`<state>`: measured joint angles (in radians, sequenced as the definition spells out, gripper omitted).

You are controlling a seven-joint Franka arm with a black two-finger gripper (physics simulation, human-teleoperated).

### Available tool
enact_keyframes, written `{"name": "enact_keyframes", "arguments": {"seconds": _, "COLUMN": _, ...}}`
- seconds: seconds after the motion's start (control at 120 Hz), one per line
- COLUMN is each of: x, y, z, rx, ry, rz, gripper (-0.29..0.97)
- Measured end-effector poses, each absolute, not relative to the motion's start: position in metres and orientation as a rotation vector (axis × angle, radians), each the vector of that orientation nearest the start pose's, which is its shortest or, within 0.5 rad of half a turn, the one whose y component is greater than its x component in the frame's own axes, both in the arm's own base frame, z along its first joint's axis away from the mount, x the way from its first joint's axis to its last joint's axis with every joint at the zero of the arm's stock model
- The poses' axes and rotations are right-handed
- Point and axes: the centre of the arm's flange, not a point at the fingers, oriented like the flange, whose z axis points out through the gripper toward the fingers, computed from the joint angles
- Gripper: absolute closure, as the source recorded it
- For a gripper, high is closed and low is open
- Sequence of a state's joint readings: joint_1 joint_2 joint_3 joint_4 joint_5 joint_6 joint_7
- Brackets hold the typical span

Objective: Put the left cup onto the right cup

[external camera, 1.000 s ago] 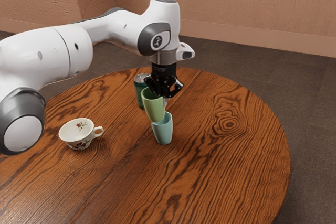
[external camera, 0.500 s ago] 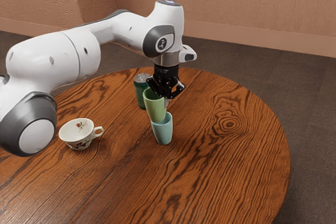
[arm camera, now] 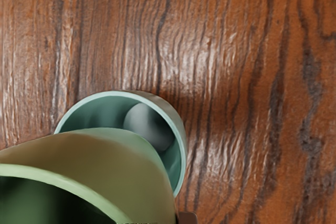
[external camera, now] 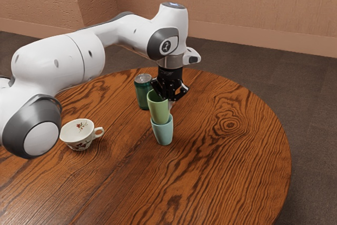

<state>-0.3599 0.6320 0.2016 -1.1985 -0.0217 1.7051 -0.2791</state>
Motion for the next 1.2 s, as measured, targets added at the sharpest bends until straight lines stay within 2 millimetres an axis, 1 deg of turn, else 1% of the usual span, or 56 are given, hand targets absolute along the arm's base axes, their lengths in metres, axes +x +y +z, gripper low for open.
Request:
{"name": "enact_keyframes", "arguments": {"seconds": 0.083, "x": 0.703, "y": -0.151, "z": 0.409, "rx": -3.014, "ry": -0.143, "rz": 0.135, "gripper": 0.78}}
{"name": "enact_keyframes", "arguments": {"seconds": 0.383, "x": 0.706, "y": -0.151, "z": 0.393, "rx": -3.020, "ry": -0.152, "rz": 0.156, "gripper": 0.78}}
{"name": "enact_keyframes", "arguments": {"seconds": 0.5, "x": 0.706, "y": -0.150, "z": 0.392, "rx": -3.023, "ry": -0.156, "rz": 0.158, "gripper": 0.78}}
{"name": "enact_keyframes", "arguments": {"seconds": 0.692, "x": 0.707, "y": -0.148, "z": 0.392, "rx": -3.042, "ry": -0.175, "rz": 0.165, "gripper": 0.38}}
{"name": "enact_keyframes", "arguments": {"seconds": 0.758, "x": 0.707, "y": -0.149, "z": 0.392, "rx": -3.045, "ry": -0.177, "rz": 0.165, "gripper": 0.28}}
{"name": "enact_keyframes", "arguments": {"seconds": 0.842, "x": 0.706, "y": -0.148, "z": 0.397, "rx": -3.046, "ry": -0.180, "rz": 0.165, "gripper": 0.20}}
{"name": "enact_keyframes", "arguments": {"seconds": 0.883, "x": 0.706, "y": -0.148, "z": 0.411, "rx": -3.050, "ry": -0.179, "rz": 0.147, "gripper": 0.16}}
{"name": "enact_keyframes", "arguments": {"seconds": 0.95, "x": 0.701, "y": -0.149, "z": 0.447, "rx": -3.065, "ry": -0.176, "rz": 0.107, "gripper": 0.12}}
{"name": "enact_keyframes", "arguments": {"seconds": 1.033, "x": 0.690, "y": -0.148, "z": 0.488, "rx": -3.083, "ry": -0.172, "rz": 0.073, "gripper": 0.09}}
{"name": "enact_keyframes", "arguments": {"seconds": 1.117, "x": 0.671, "y": -0.143, "z": 0.542, "rx": -3.113, "ry": -0.153, "rz": 0.002, "gripper": 0.07}}
{"name": "enact_keyframes", "arguments": {"seconds": 1.158, "x": 0.661, "y": -0.139, "z": 0.561, "rx": -3.124, "ry": -0.123, "rz": -0.016, "gripper": 0.06}}
{"name": "enact_keyframes", "arguments": {"seconds": 1.2, "x": 0.649, "y": -0.136, "z": 0.575, "rx": -3.135, "ry": -0.084, "rz": -0.020, "gripper": 0.05}}
